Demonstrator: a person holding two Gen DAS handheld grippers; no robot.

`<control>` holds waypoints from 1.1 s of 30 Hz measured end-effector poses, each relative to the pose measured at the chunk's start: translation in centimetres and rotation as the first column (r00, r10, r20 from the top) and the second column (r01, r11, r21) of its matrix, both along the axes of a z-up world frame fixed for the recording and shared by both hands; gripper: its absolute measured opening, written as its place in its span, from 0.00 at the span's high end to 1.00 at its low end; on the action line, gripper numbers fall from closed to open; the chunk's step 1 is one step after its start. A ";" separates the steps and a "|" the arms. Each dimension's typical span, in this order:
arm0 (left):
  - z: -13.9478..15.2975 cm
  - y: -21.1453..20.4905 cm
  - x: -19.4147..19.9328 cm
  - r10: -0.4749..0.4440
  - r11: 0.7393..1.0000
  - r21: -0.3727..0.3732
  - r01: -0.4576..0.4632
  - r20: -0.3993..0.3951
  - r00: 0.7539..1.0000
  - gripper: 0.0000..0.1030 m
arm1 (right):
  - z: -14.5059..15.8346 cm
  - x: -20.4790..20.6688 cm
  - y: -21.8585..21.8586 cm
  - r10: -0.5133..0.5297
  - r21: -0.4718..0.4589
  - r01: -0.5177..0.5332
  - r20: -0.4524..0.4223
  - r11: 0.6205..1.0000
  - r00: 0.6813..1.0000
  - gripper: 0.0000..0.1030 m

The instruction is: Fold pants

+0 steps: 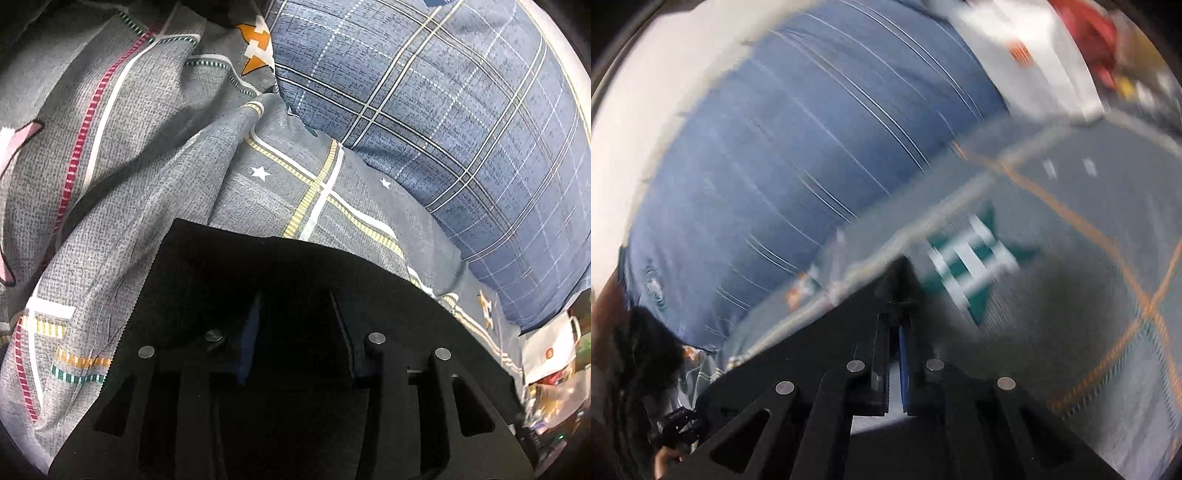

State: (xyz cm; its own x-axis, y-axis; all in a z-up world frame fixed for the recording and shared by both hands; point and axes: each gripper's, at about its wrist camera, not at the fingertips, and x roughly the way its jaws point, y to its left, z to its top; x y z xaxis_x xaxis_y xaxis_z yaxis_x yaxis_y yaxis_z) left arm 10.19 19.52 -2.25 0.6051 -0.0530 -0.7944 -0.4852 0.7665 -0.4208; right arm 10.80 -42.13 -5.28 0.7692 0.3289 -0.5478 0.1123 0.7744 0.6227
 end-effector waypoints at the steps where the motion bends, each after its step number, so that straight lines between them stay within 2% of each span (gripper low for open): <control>1: 0.0 0.1 0.0 0.005 1.000 -0.007 -0.005 0.003 1.000 0.64 | -0.1 -0.2 -0.1 -0.001 -0.004 0.001 0.000 1.000 1.000 0.97; 4: 0.0 0.2 -0.1 0.010 1.000 -0.022 -0.010 0.013 1.000 0.64 | -0.8 -0.1 0.1 -0.008 -0.022 0.007 -0.034 1.000 0.999 0.97; 8: 0.0 0.2 -0.4 0.017 0.999 -0.034 -0.017 0.022 1.000 0.64 | -2.2 0.2 -0.4 -0.083 -0.055 0.077 -0.125 0.996 0.989 0.97; 9: -0.1 0.2 -0.4 0.018 0.999 -0.035 -0.018 0.023 1.000 0.64 | -2.2 0.0 -0.8 -0.095 -0.043 0.090 -0.117 0.995 0.989 0.97; 12: 0.0 0.0 -0.4 0.019 0.999 -0.026 -0.018 0.026 0.999 0.62 | -1.8 -0.7 -2.0 -0.160 -0.116 0.146 -0.119 0.982 0.980 0.97; 15: 0.2 -0.5 -0.2 -0.003 1.000 -0.019 0.004 0.041 0.999 0.49 | -0.3 -1.7 -2.2 -0.172 -0.131 0.167 -0.030 0.977 0.985 0.96; 16: 0.3 -0.7 -0.1 -0.009 1.000 -0.017 0.010 0.045 0.999 0.43 | 0.7 -2.1 -1.6 -0.144 -0.157 0.147 0.032 0.977 0.989 0.96; 19: 0.4 -1.3 0.1 -0.019 1.000 0.013 0.018 0.049 0.999 0.39 | 2.3 -2.2 1.3 -0.003 -0.245 0.034 0.123 0.969 0.992 0.96; 21: 0.4 -1.5 0.1 -0.022 0.999 0.031 0.020 0.055 0.998 0.39 | 2.5 -1.9 4.0 0.102 -0.327 -0.056 0.126 0.943 0.987 0.96; 24: 0.3 -1.4 0.0 -0.041 0.999 0.036 0.038 0.064 0.997 0.39 | 1.9 -0.9 6.8 0.190 -0.411 -0.140 0.084 0.901 0.978 0.96; 28: 0.2 -0.8 -0.7 -0.058 0.998 -0.007 0.059 0.082 0.995 0.39 | -1.2 1.8 7.4 0.227 -0.367 -0.242 -0.084 0.898 0.970 0.95; 29: 0.3 -0.6 -0.9 -0.069 0.997 -0.017 0.071 0.082 0.994 0.39 | -1.4 1.5 7.0 0.224 -0.351 -0.224 -0.043 0.909 0.974 0.94; 31: 1.1 -0.6 -1.3 -0.121 0.993 0.008 0.121 0.050 0.991 0.39 | -1.5 1.2 6.6 0.239 -0.318 -0.237 -0.033 0.918 0.970 0.88; 32: 1.8 -0.6 -1.5 -0.148 0.989 0.023 0.147 0.043 0.988 0.39 | -1.6 1.0 6.3 0.247 -0.288 -0.252 -0.055 0.924 0.968 0.78; 33: 3.0 -0.4 -1.8 -0.195 0.980 0.054 0.192 0.055 0.979 0.39 | -1.6 1.0 6.1 0.259 -0.255 -0.260 -0.041 0.931 0.965 0.72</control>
